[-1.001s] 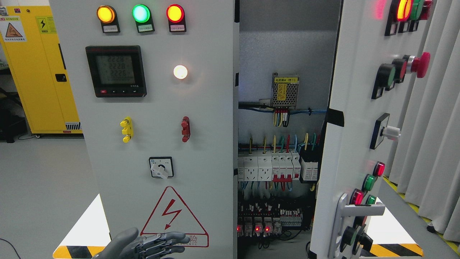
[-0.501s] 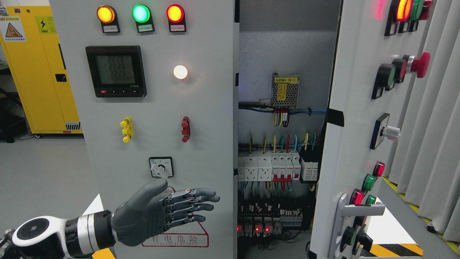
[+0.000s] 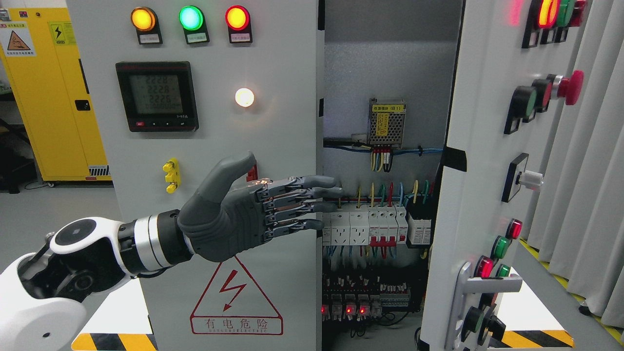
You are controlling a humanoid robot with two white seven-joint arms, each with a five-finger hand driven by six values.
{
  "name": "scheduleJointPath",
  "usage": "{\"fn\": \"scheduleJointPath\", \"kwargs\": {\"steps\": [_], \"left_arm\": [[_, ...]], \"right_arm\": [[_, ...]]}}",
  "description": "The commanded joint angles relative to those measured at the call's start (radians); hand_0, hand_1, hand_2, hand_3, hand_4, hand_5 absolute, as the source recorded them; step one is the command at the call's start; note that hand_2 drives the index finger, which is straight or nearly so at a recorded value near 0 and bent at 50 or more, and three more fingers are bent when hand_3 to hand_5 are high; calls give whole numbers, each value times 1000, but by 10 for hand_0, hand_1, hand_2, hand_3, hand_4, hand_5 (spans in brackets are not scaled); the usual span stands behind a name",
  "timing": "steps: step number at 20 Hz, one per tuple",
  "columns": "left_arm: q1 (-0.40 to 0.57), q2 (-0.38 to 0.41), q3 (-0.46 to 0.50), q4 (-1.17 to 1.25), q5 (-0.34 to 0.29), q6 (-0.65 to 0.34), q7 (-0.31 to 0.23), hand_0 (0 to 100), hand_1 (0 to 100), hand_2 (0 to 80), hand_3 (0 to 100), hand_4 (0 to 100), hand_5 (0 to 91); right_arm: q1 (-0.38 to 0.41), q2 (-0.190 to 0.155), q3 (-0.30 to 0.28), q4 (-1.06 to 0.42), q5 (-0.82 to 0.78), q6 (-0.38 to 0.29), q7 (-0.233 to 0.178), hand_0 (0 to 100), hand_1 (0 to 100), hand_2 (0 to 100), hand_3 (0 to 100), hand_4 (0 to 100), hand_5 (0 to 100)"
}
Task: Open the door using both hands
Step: 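Reach the left hand into the gap behind the push-button door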
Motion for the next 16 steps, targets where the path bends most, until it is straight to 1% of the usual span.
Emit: {"fn": "scheduleJointPath", "kwargs": {"steps": [1, 3, 4, 7, 9, 11, 13, 15, 16], "left_arm": [[-109, -84, -185, 121, 114, 1, -21, 0, 0, 0, 0, 0, 0], [-129, -100, -194, 158, 143, 7, -43, 0, 0, 0, 0, 0, 0], [-133, -107, -199, 172, 151, 9, -44, 0, 0, 0, 0, 0, 0], [-156, -153, -228, 225, 152, 9, -45, 0, 0, 0, 0, 0, 0], [-167, -205, -239, 288, 152, 9, -45, 0, 0, 0, 0, 0, 0], [-179, -241, -240, 327, 154, 9, -45, 0, 0, 0, 0, 0, 0], [-185, -249, -240, 330, 161, 10, -46, 0, 0, 0, 0, 0, 0], [-205, -249, -245, 330, 197, 12, -45, 0, 0, 0, 0, 0, 0], [-216, -249, -246, 328, 204, 12, -45, 0, 0, 0, 0, 0, 0]], "right_arm": [[0, -1, -11, 0, 3, 0, 0, 215, 84, 0, 0, 0, 0], [0, -1, -11, 0, 3, 0, 0, 215, 84, 0, 0, 0, 0], [0, 1, -11, 0, 3, 0, 0, 215, 83, 0, 0, 0, 0], [0, 1, -11, 0, 3, 0, 0, 215, 83, 0, 0, 0, 0], [0, -1, -11, 0, 3, 0, 0, 215, 83, 0, 0, 0, 0], [0, 1, -11, 0, 3, 0, 0, 215, 83, 0, 0, 0, 0], [0, -1, -11, 0, 3, 0, 0, 215, 84, 0, 0, 0, 0], [0, -1, -11, 0, 3, 0, 0, 215, 84, 0, 0, 0, 0], [0, 1, -11, 0, 3, 0, 0, 214, 84, 0, 0, 0, 0]]}}
